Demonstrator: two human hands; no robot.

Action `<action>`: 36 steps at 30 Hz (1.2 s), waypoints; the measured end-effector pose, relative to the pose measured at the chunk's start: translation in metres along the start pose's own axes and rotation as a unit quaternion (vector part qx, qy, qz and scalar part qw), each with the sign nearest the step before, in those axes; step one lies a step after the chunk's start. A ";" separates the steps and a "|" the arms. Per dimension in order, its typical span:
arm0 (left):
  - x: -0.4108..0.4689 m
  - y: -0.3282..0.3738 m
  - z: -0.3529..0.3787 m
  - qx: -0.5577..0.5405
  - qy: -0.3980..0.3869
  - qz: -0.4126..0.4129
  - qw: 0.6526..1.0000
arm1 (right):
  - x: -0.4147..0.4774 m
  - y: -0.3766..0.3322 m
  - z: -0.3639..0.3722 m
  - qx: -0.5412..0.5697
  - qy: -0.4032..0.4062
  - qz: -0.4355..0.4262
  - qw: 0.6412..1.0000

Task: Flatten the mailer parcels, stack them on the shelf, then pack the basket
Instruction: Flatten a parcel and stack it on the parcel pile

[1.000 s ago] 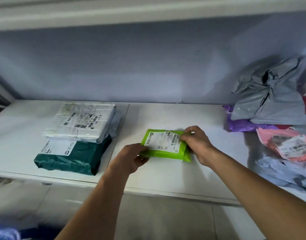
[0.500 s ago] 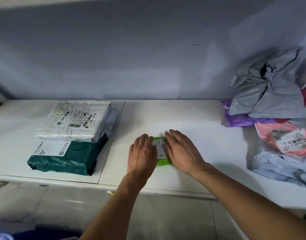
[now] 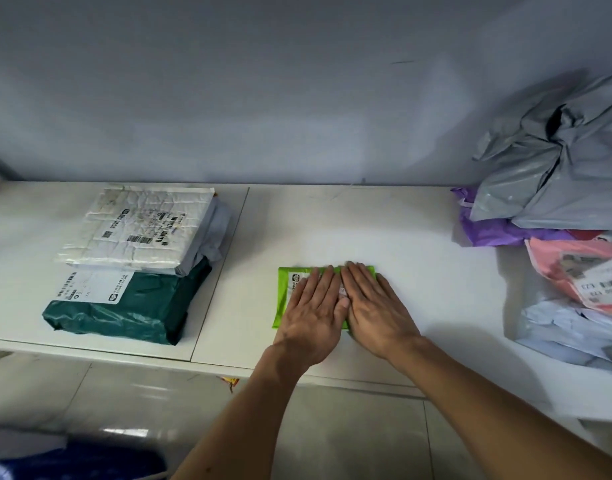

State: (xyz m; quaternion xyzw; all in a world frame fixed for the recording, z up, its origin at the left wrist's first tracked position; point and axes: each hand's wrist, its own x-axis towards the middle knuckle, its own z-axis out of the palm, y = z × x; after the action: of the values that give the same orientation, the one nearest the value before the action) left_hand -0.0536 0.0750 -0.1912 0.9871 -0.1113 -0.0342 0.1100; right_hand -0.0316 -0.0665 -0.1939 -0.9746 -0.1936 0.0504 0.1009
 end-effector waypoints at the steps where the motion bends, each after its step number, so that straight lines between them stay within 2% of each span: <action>1: 0.000 -0.001 0.000 -0.007 -0.013 -0.008 1.000 | 0.000 0.001 0.000 -0.005 -0.007 -0.002 1.000; 5: -0.005 0.004 -0.005 -0.023 -0.023 -0.017 0.999 | -0.004 0.000 -0.004 -0.014 -0.029 -0.009 0.999; 8: -0.011 0.009 -0.010 -0.025 -0.072 -0.033 0.997 | -0.012 -0.001 -0.005 -0.007 -0.038 -0.012 0.999; 10: -0.015 0.012 -0.016 -0.019 -0.058 -0.029 0.998 | -0.017 0.000 -0.010 -0.009 -0.049 -0.021 0.999; 12: -0.019 0.014 -0.019 -0.011 0.011 -0.006 1.000 | -0.021 0.001 -0.015 -0.013 -0.040 -0.028 0.999; 14: -0.020 0.014 -0.020 0.008 0.115 0.044 0.992 | -0.024 -0.001 -0.018 -0.025 0.019 -0.032 0.999; 16: -0.017 0.011 -0.018 0.008 0.150 0.054 0.987 | -0.022 -0.002 -0.020 -0.031 0.077 -0.027 0.996; 19: -0.017 0.010 -0.014 0.027 0.098 -0.001 0.995 | -0.011 -0.013 -0.020 -0.011 0.121 -0.024 0.992; 22: -0.018 0.007 -0.002 0.028 0.011 -0.051 0.998 | -0.002 -0.024 -0.011 0.006 0.071 -0.013 0.997; 26: -0.016 0.003 0.006 0.016 0.017 -0.060 0.998 | 0.001 -0.026 0.005 0.018 0.029 0.002 0.999; 32: -0.015 -0.001 0.016 0.013 0.046 -0.057 0.997 | 0.001 -0.026 0.011 0.025 0.054 0.037 0.998; 36: -0.014 0.000 0.012 0.007 0.022 -0.046 0.999 | 0.001 -0.025 0.010 0.036 0.035 0.042 0.998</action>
State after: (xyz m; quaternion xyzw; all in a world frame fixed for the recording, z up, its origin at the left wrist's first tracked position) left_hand -0.0684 0.0758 -0.2026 0.9925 -0.0632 -0.0170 0.1035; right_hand -0.0414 -0.0416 -0.1980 -0.9788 -0.1465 0.0273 0.1404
